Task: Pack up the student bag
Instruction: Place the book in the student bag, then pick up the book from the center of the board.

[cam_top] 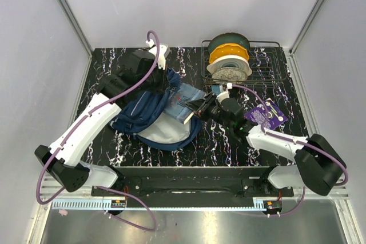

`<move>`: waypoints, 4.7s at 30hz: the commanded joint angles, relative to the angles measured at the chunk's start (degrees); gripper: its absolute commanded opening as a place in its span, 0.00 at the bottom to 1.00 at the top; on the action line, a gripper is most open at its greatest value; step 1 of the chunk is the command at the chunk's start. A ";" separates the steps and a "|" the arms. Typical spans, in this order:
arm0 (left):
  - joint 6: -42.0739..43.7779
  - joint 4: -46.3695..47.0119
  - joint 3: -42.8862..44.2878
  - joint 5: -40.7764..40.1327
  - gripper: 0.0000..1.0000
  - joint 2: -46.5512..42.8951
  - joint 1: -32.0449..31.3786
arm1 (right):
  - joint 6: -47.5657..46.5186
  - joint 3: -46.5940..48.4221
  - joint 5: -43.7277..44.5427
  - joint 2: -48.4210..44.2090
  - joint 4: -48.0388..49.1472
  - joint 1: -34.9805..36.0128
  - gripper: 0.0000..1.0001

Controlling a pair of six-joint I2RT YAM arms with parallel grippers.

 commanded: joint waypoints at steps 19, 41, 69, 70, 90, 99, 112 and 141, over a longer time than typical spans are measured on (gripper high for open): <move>4.85 8.38 8.65 22.68 0.00 0.95 -1.50 | 2.72 18.34 -6.40 26.65 15.17 1.51 0.00; 6.79 9.08 6.64 19.89 0.00 0.42 0.08 | -1.40 19.15 14.00 33.27 11.92 9.78 0.84; 5.03 10.67 3.56 21.21 0.00 -0.63 2.72 | -5.98 23.56 3.09 28.37 -3.28 8.11 0.96; 5.38 10.75 3.29 21.12 0.00 -0.72 2.81 | -6.77 21.10 3.79 26.78 -3.37 8.02 0.98; 3.45 12.68 -3.99 13.39 0.00 -3.36 8.07 | -19.68 3.15 16.45 -5.80 -17.86 8.02 1.00; 0.90 13.04 -13.40 15.48 0.19 -5.73 11.60 | -21.28 -4.50 33.75 -35.34 -40.01 8.02 1.00; -1.21 16.29 -13.14 23.31 0.93 -9.95 11.51 | -20.14 4.02 54.50 -42.50 -66.81 1.97 1.00; -0.33 30.52 14.54 25.60 0.99 38.73 -15.20 | -31.65 -3.00 5.64 -18.41 -60.68 -55.18 1.00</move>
